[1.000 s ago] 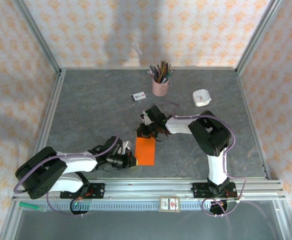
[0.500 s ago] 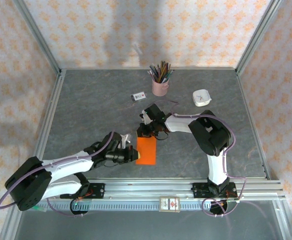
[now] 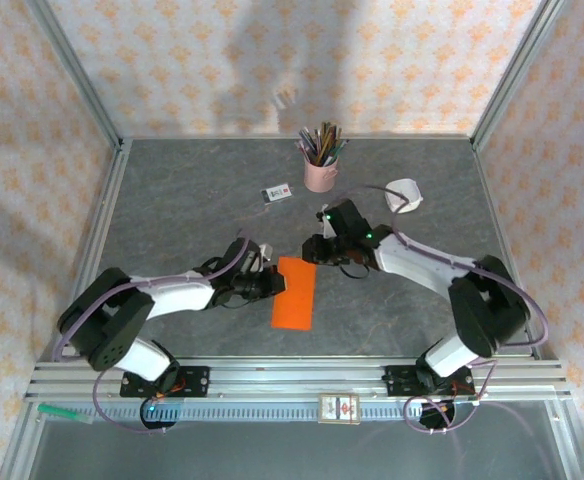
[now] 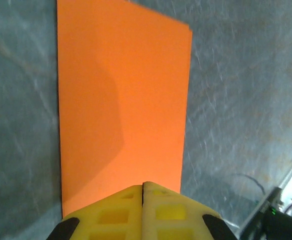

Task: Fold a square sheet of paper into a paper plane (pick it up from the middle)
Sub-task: Fold the triangle at the bottom-center of the table.

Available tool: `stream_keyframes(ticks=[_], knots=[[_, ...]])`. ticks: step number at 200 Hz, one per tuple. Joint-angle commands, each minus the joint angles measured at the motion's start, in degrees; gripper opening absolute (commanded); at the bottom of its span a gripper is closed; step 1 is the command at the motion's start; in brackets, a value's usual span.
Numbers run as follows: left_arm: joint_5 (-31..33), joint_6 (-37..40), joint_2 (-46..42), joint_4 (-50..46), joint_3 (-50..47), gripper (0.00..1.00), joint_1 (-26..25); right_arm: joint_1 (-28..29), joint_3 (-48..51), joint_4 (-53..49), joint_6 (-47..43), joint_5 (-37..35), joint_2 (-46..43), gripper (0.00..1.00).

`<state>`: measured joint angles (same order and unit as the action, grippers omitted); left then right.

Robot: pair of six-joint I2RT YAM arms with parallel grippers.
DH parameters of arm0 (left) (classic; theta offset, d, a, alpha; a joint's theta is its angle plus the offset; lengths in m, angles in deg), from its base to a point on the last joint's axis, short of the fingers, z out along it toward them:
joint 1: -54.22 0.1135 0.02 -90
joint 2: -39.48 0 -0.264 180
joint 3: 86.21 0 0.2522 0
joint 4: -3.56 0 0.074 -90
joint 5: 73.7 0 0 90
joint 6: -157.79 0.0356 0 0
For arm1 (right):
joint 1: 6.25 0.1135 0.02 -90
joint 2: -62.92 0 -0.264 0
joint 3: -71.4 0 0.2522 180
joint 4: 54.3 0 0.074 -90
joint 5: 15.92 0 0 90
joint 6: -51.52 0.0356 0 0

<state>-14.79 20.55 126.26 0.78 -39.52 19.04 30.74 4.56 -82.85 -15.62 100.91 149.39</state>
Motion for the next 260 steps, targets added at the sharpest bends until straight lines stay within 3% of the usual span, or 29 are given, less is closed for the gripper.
stream_keyframes(ticks=[1,33,68,132,260], knots=[[3.2,3.92,3.58,-0.54,1.57,0.0,0.37,2.82,3.85,-2.85,3.33,-3.36,-2.66,0.31],[7.65,-0.34,4.13,1.85,-2.07,0.0,0.29,8.69,7.08,-0.58,8.93,-2.01,-4.55,0.32],[12.34,-7.02,-1.81,4.47,-9.37,0.0,0.14,13.14,11.81,3.56,15.0,-1.64,-6.55,0.35],[12.63,-8.57,-3.11,4.56,-12.36,0.0,-0.5,20.18,13.38,9.3,19.3,-2.61,-1.98,0.37],[11.04,-7.09,-0.91,4.9,-12.16,0.0,-0.67,21.83,12.83,9.02,18.52,-6.06,2.91,0.44]])
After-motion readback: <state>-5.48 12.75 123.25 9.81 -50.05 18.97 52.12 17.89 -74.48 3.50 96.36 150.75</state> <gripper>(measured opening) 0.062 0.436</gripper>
